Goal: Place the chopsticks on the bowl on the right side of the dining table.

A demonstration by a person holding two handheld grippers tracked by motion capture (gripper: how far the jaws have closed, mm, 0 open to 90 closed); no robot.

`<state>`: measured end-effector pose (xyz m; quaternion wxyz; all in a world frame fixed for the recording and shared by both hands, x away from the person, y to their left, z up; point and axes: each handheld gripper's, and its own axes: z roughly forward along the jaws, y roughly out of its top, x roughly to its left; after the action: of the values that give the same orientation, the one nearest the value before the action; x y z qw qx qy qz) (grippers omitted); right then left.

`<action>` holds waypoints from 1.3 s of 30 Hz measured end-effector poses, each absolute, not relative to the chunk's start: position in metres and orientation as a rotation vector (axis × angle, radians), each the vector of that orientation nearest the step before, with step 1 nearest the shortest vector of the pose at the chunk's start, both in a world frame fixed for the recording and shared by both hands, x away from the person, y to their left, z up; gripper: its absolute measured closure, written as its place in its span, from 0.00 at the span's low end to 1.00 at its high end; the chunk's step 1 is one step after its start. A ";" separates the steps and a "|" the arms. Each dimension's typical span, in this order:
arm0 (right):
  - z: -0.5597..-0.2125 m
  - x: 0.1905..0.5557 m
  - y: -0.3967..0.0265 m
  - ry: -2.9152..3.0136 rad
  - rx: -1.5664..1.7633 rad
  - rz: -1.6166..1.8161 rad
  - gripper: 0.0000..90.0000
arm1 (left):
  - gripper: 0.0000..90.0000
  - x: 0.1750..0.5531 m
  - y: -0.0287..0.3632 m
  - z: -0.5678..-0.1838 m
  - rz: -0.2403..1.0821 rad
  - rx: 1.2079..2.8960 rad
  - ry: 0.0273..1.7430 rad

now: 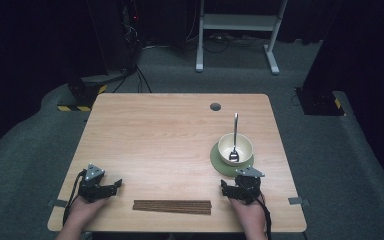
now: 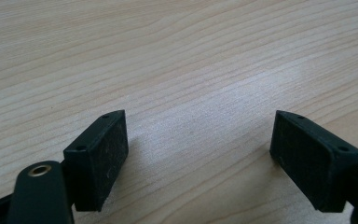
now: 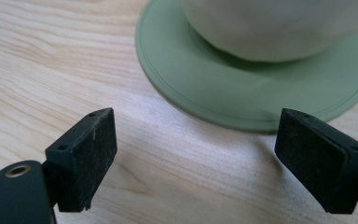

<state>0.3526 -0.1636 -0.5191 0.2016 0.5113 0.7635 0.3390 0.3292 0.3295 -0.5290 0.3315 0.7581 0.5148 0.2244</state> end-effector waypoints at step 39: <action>-0.515 0.334 -0.050 2.559 0.979 1.146 0.18 | 0.14 0.328 0.328 -0.529 0.561 2.014 1.306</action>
<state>0.3340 -0.0505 -0.5155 0.0856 0.3286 0.8584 0.3845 0.3277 0.3277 -0.5293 0.3320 0.7706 0.4997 0.2149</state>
